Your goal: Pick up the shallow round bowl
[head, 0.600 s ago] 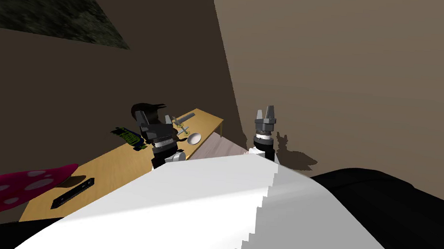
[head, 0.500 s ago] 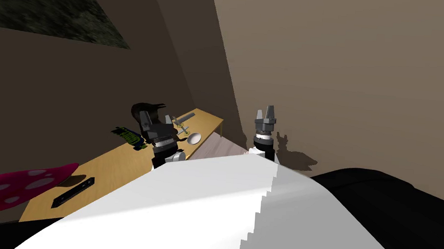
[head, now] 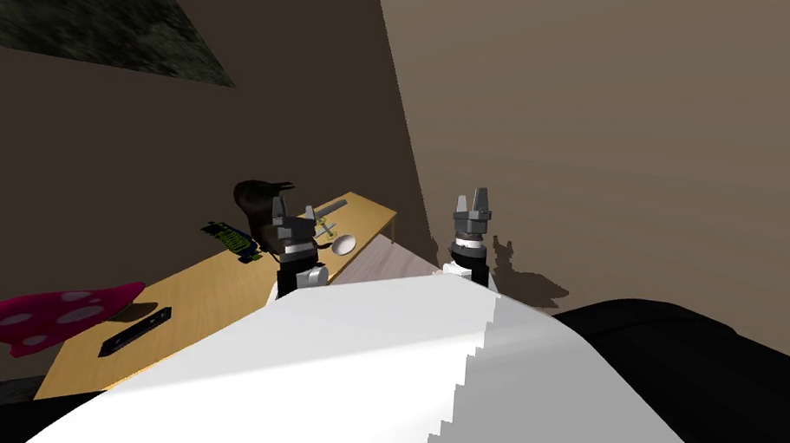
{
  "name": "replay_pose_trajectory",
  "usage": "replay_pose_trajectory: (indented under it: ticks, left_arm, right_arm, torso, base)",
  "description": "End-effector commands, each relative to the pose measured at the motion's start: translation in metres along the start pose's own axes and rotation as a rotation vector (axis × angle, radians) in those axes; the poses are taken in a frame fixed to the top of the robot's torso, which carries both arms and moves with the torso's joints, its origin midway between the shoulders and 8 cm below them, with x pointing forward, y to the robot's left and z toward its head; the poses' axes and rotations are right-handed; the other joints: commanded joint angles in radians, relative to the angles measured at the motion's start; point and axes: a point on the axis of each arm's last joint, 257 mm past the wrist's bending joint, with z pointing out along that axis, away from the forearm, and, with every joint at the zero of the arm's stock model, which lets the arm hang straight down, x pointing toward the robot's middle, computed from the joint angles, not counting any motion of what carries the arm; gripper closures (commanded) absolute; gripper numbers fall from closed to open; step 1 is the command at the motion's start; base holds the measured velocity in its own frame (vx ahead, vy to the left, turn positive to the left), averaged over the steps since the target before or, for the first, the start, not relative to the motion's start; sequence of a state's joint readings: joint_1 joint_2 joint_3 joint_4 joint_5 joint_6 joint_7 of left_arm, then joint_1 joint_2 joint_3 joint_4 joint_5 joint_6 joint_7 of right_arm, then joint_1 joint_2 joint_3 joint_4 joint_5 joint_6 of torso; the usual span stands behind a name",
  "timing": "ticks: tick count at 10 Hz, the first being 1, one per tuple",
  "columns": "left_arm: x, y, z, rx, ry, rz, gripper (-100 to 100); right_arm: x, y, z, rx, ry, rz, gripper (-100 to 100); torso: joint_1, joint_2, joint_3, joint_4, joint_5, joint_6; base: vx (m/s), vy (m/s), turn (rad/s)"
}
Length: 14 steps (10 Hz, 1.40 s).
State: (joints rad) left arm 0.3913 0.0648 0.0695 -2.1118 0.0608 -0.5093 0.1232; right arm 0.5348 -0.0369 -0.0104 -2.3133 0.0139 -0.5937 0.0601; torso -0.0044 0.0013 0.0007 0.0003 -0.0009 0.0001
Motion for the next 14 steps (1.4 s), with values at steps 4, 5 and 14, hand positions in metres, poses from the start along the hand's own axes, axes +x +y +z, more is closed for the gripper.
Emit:
replay_pose_trajectory:
  ticks: [4, 5, 14]
  left_arm:
    - [-0.004, 0.058, 0.008, -0.134, 0.02, 0.003, -100]
    - [-0.005, 0.073, 0.011, -0.167, 0.023, 0.003, -100]
    - [-0.016, 0.18, 0.02, -0.428, 0.003, -0.003, -100]
  right_arm:
    - [0.0, 0.0, 0.0, 0.0, 0.0, 0.0, 0]
    - [0.0, 0.0, 0.0, 0.0, 0.0, 0.0, 0]
    - [0.0, 0.0, 0.0, 0.0, 0.0, 0.0, 0]
  torso:
    - [0.001, 0.0, 0.0, 0.0, 0.0, 0.0]
    - [0.002, -0.001, 0.0, 0.0, 0.0, 0.0]
    - [0.003, -0.001, 0.0, 0.0, 0.0, 0.0]
  base:
    - [-0.025, -0.053, 0.036]
    - [-0.015, -0.045, 0.048]
    - [-0.019, -0.029, 0.026]
